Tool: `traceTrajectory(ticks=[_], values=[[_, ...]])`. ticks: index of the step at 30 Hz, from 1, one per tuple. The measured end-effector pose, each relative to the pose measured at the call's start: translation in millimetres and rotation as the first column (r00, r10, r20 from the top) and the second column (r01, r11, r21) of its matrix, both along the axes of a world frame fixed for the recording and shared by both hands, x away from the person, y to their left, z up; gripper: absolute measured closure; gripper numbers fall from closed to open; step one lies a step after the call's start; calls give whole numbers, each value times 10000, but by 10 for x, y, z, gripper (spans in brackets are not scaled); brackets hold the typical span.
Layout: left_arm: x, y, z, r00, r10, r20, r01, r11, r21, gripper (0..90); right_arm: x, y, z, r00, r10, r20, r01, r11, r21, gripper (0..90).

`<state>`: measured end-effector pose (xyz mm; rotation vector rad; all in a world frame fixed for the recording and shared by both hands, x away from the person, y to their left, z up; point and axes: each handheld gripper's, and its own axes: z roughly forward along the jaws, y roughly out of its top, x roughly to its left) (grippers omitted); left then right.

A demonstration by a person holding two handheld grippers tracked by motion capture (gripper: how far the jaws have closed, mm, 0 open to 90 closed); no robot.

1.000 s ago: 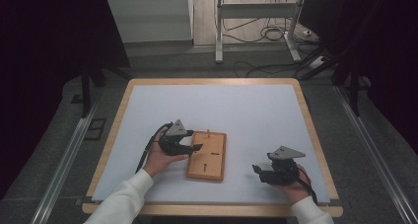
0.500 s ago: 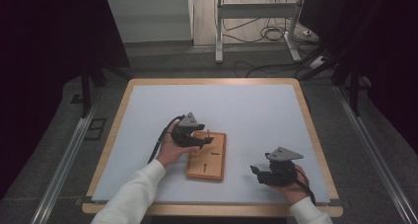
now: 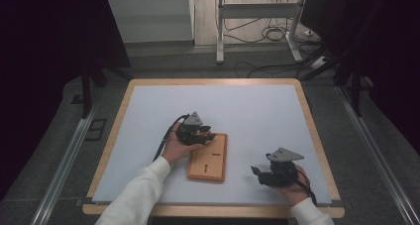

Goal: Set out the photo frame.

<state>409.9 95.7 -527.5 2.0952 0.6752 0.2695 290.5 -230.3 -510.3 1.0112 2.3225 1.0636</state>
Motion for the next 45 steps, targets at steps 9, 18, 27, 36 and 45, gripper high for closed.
traceTrajectory(ticks=[9,18,27,36,45], values=[[29,-44,-39,9996,-271,-116,270,9996,-73,789,-19,22,5,9995,273,183,-274,9996,20,266],[82,-33,-7,9955,-414,-850,401,9991,-169,839,-31,54,6,9986,476,238,-476,9989,6,262],[180,-3,17,9821,-505,-1817,430,9981,-447,833,-103,188,73,9953,828,507,-837,9964,155,173],[262,-6,53,9670,-497,-2500,399,9982,-439,835,-310,697,108,9721,2031,1171,-1900,9752,-1139,78],[307,-8,63,9582,-549,-2807,421,9978,-515,836,-318,1184,-58,9484,2583,1837,-2000,9373,-2853,69]])
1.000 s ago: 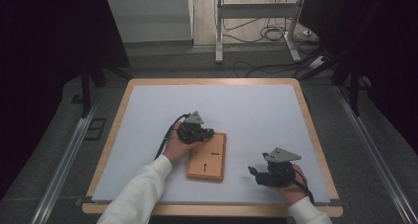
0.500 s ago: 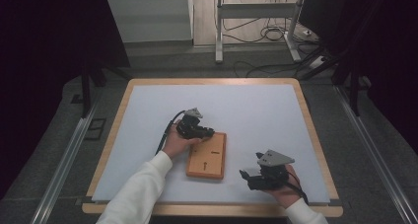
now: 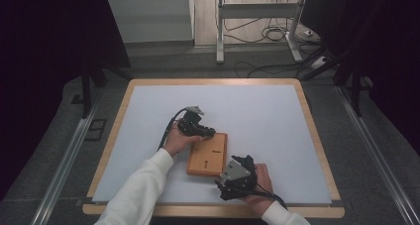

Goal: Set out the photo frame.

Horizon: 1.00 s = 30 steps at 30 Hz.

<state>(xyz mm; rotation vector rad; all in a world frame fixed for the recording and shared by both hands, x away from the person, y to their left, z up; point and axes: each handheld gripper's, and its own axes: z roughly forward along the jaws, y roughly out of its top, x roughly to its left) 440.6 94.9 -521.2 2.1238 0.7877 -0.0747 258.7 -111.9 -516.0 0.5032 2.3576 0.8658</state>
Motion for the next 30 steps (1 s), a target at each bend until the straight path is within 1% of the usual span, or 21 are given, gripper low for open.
traceTrajectory(ticks=[2,4,5,7,8,10,12,13,14,15,16,17,19,20,24,27,28,30], values=[[8,1,2,10000,-14,-63,14,10000,5,835,16,91,-49,9997,-90,231,97,9996,-275,74],[9,0,3,10000,-5,-91,5,10000,0,835,45,159,-87,9996,-153,253,164,9989,-443,81],[9,0,3,10000,-12,-92,12,10000,3,834,59,189,-107,9990,-282,340,300,9981,-543,90],[0,-2,7,9999,-104,54,103,9999,116,833,91,233,-140,9978,-484,458,516,9960,-723,107],[-4,-7,7,10000,-64,66,63,9999,98,835,98,248,-146,9974,-484,536,527,9953,-814,107],[-5,-1,6,9999,-67,133,66,9999,139,837,78,272,-150,9949,-297,964,391,9945,-969,140],[-9,-2,-2,9999,73,125,-73,10000,26,839,32,288,-132,9886,17,1504,163,9928,-1188,189],[-8,2,-1,9998,73,173,-74,10000,58,840,17,289,-113,9861,143,1655,64,9923,-1239,220],[-14,-1,3,9995,66,293,-69,9999,104,840,17,280,-85,9862,248,1640,-58,9933,-1152,253],[-26,-13,9,9991,122,412,-129,9998,151,840,21,265,-55,9882,214,1518,-77,9959,-903,286],[-26,-16,12,9992,159,370,-165,9997,174,842,28,245,-23,9903,205,1376,-119,9980,-627,308],[-24,-14,12,9992,175,349,-181,9997,176,843,35,228,4,9906,258,1341,-185,9983,-556,318],[-22,-11,8,9993,149,330,-154,9998,148,843,26,208,36,9885,406,1456,-314,9974,-650,353],[-24,-11,8,9994,137,331,-142,9998,149,844,20,200,49,9869,577,1504,-467,9960,-756,374],[-38,-12,8,9994,149,328,-154,9998,152,843,15,174,101,9860,743,1494,-626,9947,-818,398],[-53,-5,3,9997,74,247,-76,9999,68,841,3,150,150,9860,817,1450,-718,9948,-722,414],[-68,0,4,9998,-23,196,22,10000,67,840,-4,142,166,9862,832,1429,-740,9949,-690,417],[-110,6,5,9997,-197,160,196,9998,82,834,-25,109,226,9884,905,1221,-846,9950,-528,418]])
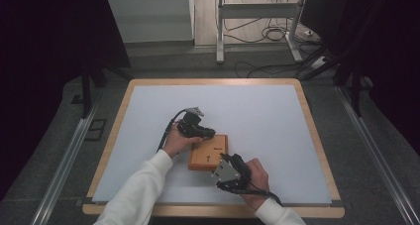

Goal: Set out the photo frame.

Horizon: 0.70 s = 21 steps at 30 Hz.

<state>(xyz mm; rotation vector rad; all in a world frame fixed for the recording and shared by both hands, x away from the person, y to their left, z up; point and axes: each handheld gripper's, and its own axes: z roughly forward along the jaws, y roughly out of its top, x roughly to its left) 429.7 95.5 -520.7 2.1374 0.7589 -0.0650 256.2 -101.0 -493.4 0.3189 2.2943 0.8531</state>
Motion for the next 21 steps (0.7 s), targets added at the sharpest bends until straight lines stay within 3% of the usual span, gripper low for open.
traceTrajectory(ticks=[5,10,14,18,21], values=[[-87,38,-16,9996,-245,-125,243,9995,-211,802,-20,-105,168,9996,73,-272,-59,9987,513,446],[-154,22,18,9981,-164,586,153,9997,186,748,34,-155,276,9985,148,-535,-121,9986,514,453],[-159,103,81,9950,284,961,-284,9996,-15,636,55,-154,295,9979,119,-640,-78,9980,629,467],[-195,285,163,9849,976,1432,-955,9952,-213,511,76,-173,315,9971,43,-765,18,9968,795,473],[-284,449,214,9704,1421,1951,-1430,9897,-97,463,85,-179,324,9968,44,-802,21,9967,811,474]])
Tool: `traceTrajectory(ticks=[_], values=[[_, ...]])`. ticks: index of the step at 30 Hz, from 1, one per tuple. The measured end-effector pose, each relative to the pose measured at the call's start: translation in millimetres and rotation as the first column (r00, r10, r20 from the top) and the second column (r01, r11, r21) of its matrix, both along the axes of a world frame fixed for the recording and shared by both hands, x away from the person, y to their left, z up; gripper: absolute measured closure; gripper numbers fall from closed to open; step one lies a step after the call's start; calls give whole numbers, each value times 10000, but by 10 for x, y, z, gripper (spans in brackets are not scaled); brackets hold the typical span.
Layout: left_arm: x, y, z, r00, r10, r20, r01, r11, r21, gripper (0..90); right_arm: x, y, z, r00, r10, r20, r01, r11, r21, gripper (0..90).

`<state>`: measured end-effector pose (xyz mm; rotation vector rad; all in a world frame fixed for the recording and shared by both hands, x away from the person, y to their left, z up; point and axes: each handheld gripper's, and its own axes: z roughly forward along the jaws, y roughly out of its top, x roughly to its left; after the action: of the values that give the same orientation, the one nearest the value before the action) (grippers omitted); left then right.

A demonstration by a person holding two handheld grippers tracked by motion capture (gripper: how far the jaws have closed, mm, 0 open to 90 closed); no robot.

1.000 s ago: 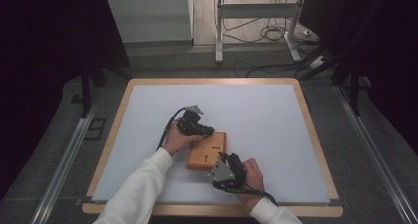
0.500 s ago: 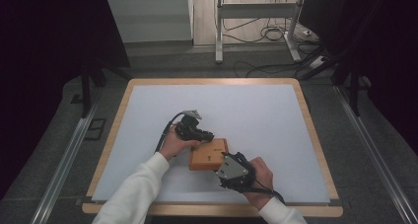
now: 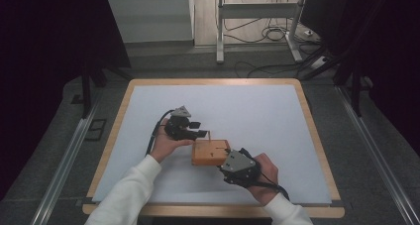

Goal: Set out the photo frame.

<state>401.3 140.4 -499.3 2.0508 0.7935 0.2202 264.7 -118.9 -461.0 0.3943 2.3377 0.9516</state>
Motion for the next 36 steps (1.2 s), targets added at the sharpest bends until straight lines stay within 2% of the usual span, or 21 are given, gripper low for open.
traceTrajectory(ticks=[2,5,10,17,23,29,36], values=[[-61,105,7,9997,57,222,-61,9999,161,445,5,1,6,10000,-13,-20,13,10000,7,476],[-161,215,-27,9987,91,492,-127,9972,734,426,8,-1,10,10000,-39,-39,40,10000,32,479],[-269,337,-72,9981,155,590,-216,9942,1054,408,12,-5,18,10000,-58,-43,58,10000,33,484],[-339,430,-150,9979,280,579,-349,9919,1218,402,41,-15,48,9999,-45,-128,46,10000,80,496],[-379,480,-202,9984,291,489,-359,9891,1425,400,131,-32,125,9989,-11,-474,20,9998,193,507],[-438,507,-200,9983,247,523,-326,9873,1554,393,252,-37,214,9975,-22,-703,47,9994,348,530],[-453,519,-197,9983,258,518,-335,9875,1540,383,350,-35,281,9970,25,-767,1,9994,346,551]])
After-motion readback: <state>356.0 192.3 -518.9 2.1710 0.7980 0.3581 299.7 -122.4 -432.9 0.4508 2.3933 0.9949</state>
